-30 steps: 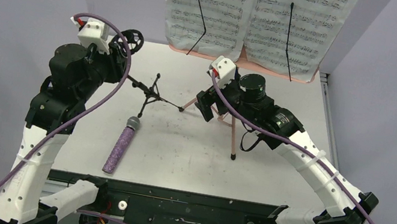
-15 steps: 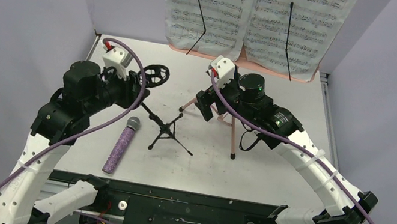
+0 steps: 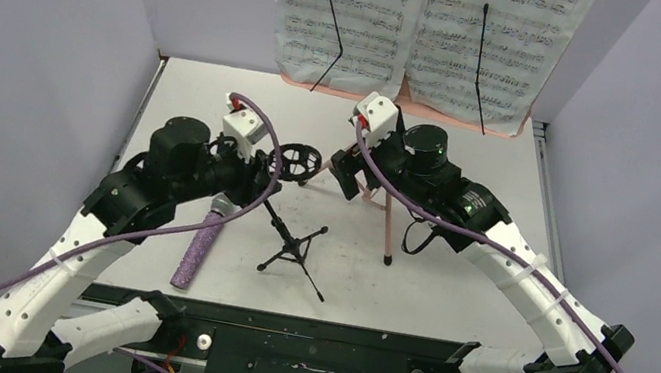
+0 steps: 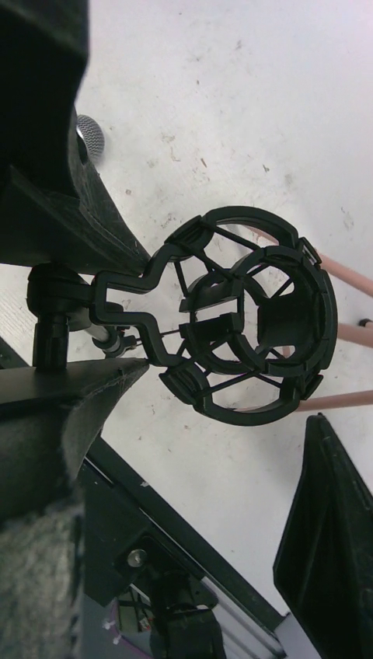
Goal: Set up the instrument practice props
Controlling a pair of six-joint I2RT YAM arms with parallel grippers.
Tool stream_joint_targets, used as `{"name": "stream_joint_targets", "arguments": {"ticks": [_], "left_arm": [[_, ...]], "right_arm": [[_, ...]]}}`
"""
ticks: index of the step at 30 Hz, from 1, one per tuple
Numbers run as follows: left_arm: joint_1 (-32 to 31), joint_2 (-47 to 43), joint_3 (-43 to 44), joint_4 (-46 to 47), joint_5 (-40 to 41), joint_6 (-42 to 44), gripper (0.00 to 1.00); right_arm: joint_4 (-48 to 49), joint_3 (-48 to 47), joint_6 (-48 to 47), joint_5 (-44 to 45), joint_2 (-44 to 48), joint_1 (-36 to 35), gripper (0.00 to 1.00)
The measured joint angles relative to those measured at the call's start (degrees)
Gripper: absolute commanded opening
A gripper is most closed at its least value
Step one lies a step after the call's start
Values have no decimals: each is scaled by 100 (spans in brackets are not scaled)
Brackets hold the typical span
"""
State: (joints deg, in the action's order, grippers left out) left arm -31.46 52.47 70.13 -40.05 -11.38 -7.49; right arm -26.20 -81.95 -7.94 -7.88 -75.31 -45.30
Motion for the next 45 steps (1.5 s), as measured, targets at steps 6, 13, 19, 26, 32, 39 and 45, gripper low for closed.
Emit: {"name": "stream_joint_targets", "arguments": {"ticks": [6, 13, 19, 26, 32, 39, 45], "left_arm": [[-848, 503, 46, 140, 382, 354, 0], [-1606, 848, 197, 328, 898, 785, 0], [-1976, 1167, 284, 553, 1200, 1130, 0], [-2264, 1344, 291, 719, 1215, 1379, 11], [-2363, 1434, 291, 817, 1202, 1462, 58], [-2363, 1447, 490, 1307, 1067, 1412, 79], [-2363, 1386, 514, 1816, 988, 1167, 70]], "right_arm": [[243, 170, -96, 240, 369, 0, 90], [859, 365, -175, 409, 992, 0, 90], [1410, 522, -175, 404, 1408, 0, 90], [1609, 525, -168, 407, 1423, 0, 90], [1611, 525, -168, 411, 1412, 0, 90], [1609, 527, -168, 442, 1375, 0, 90], [1609, 527, -168, 461, 1375, 0, 90]]}}
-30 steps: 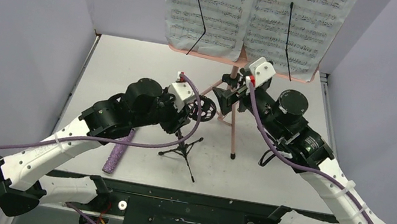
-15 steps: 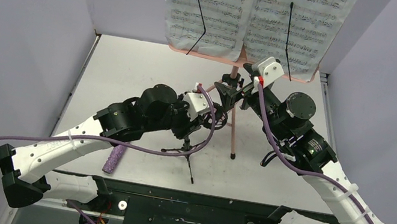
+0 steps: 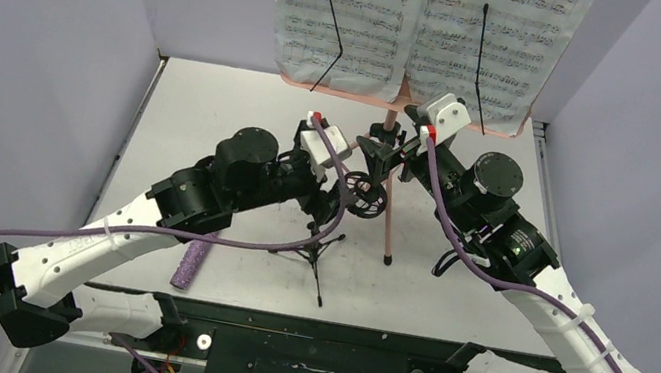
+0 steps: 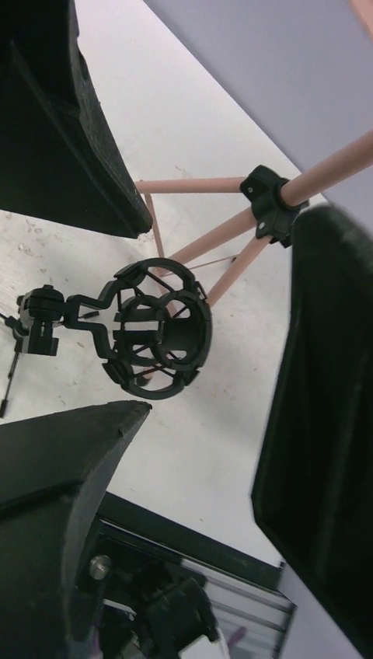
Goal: Set up the instrument practice props
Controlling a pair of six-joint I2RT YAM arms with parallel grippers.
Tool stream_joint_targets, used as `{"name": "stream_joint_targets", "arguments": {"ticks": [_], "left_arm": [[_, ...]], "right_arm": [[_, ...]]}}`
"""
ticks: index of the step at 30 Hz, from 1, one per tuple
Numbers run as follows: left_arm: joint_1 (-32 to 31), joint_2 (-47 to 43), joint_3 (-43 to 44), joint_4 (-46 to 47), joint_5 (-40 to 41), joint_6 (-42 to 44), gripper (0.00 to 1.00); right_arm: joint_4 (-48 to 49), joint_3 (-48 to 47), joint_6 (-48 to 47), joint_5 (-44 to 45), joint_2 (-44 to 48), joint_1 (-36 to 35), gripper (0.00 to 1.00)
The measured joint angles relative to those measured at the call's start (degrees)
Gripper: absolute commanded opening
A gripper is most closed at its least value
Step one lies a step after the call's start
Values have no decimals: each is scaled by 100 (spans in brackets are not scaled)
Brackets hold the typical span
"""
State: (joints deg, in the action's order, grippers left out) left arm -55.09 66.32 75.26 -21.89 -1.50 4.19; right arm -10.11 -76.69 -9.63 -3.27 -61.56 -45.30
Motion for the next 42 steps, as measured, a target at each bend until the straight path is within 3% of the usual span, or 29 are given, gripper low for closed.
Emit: {"name": "stream_joint_targets", "arguments": {"ticks": [6, 10, 16, 23, 25, 30, 36, 42], "left_arm": [[0, -317, -208, 654, 487, -577, 45], [0, -540, -520, 817, 787, -828, 34], [0, -686, -1196, 813, 883, -1029, 23], [-9, -750, -1928, 474, 826, -1215, 23], [-9, -750, -2026, 337, 817, -1257, 26], [-9, -807, -2061, 251, 885, -1357, 47], [33, -1110, -2061, 391, 1423, -1644, 83], [481, -1311, -2061, 289, 2065, -2028, 94]], "right_arm": [[4, 0, 0, 66, 0, 0, 90], [2, 0, 0, 98, 0, 0, 90], [2, 0, 2, 138, 0, 0, 90], [2, 0, 9, 160, 2, 0, 90], [0, 2, 20, 162, 2, 0, 90], [0, 4, 37, 160, 2, 0, 90], [-7, 11, 116, 160, 2, 0, 90], [-57, 11, 151, 157, 2, 0, 90]]}}
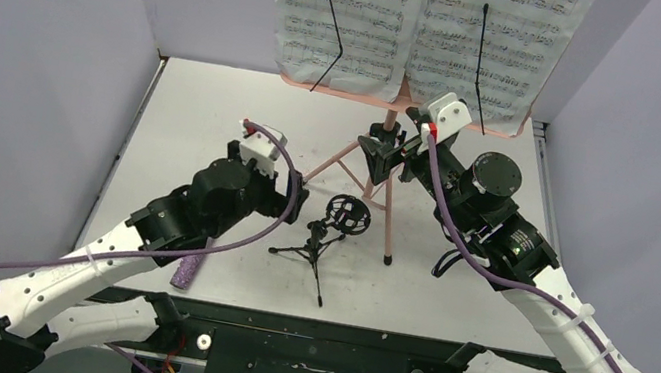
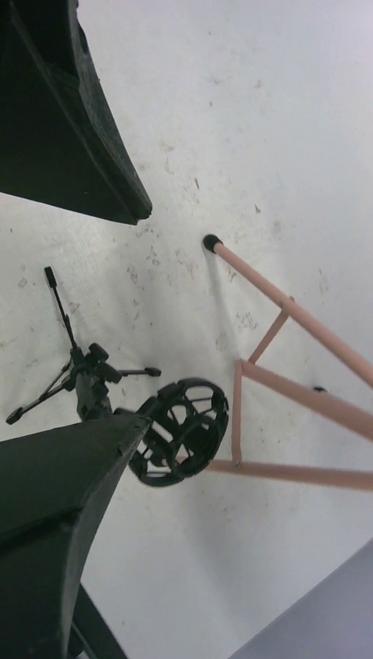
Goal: Set up the instrument practice props
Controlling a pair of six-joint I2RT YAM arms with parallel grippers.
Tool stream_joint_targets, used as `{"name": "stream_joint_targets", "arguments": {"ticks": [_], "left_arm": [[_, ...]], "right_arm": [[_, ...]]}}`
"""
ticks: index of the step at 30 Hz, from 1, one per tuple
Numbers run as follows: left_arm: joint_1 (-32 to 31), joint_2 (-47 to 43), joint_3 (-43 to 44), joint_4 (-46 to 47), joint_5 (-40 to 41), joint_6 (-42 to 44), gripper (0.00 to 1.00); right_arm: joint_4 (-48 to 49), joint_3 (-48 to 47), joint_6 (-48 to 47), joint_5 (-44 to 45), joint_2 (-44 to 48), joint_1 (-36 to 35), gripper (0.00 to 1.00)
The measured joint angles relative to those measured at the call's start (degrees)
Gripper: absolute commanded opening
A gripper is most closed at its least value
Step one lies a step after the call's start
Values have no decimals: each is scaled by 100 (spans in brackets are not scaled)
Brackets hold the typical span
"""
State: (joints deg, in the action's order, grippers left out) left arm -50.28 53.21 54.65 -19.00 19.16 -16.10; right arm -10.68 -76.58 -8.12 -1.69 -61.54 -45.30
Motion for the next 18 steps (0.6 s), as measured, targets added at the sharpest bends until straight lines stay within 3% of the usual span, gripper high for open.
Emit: {"name": "stream_joint_targets", "arguments": {"ticks": [5, 8, 18], "left_arm": [[673, 9, -28, -476, 289, -356, 99], [1169, 201, -42, -914, 415, -588, 96], [2382, 1967, 57, -2481, 269, -511, 96]], "right_arm": [[-59, 0, 33, 0, 0, 0, 90], [-63, 0, 59, -2, 0, 0, 90], [-133, 0, 129, -4, 0, 0, 90]]}}
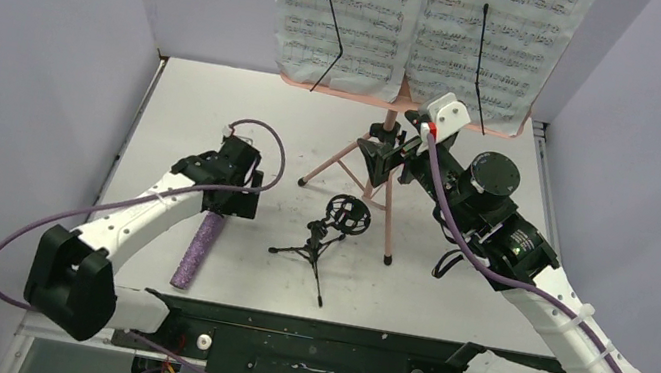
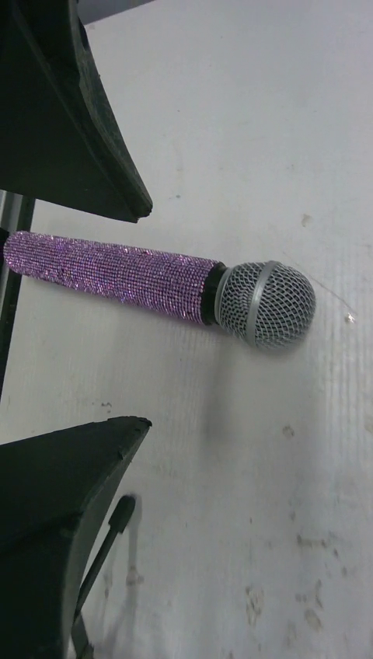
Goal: Set up the instrument practice props
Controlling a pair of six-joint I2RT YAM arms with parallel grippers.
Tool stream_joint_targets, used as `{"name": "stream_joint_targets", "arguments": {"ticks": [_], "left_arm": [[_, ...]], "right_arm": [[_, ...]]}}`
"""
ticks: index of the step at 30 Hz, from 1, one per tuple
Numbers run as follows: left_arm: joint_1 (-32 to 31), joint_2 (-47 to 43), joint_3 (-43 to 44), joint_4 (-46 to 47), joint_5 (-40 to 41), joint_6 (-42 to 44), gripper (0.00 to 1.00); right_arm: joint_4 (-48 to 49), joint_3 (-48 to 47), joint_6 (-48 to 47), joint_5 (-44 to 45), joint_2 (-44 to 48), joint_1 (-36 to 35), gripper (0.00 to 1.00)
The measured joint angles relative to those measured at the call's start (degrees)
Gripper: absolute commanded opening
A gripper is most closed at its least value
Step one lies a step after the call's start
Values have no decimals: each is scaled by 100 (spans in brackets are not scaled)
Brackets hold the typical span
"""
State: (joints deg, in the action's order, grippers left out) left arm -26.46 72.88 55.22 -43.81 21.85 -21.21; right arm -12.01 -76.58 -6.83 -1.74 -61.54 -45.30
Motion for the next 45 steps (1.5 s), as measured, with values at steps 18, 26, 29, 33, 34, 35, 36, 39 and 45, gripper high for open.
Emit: {"name": "stream_joint_targets", "arguments": {"ticks": [18, 26, 29, 33, 34, 35, 36, 39, 45], "left_arm": [[1432, 2162, 343, -472, -1091, 1019, 78], [1519, 2730, 625, -407, -1187, 1379, 55], [1519, 2743, 647, -385, -1189, 1493, 45], [1519, 2743, 647, -354, -1217, 1613, 34], [1519, 2743, 647, -348, -1226, 1631, 31], [1515, 2741, 647, -343, -1228, 1639, 28], [1510, 2741, 647, -343, -1228, 1639, 28], [1469, 2719, 649, -341, -1224, 1655, 20], [1311, 2288, 715, -356, -1147, 1705, 14]], "right_arm": [[-90, 0, 0, 7, 7, 0, 90], [-90, 0, 2, 31, 17, 0, 90], [-90, 0, 0, 44, 20, 0, 90], [-90, 0, -2, 48, 20, 0, 90], [-90, 0, -2, 48, 20, 0, 90], [-90, 0, -2, 48, 20, 0, 90], [-87, 0, -4, 59, 20, 0, 90], [-87, 0, -4, 129, 20, 0, 90], [-83, 0, 15, 140, 20, 0, 90]]}}
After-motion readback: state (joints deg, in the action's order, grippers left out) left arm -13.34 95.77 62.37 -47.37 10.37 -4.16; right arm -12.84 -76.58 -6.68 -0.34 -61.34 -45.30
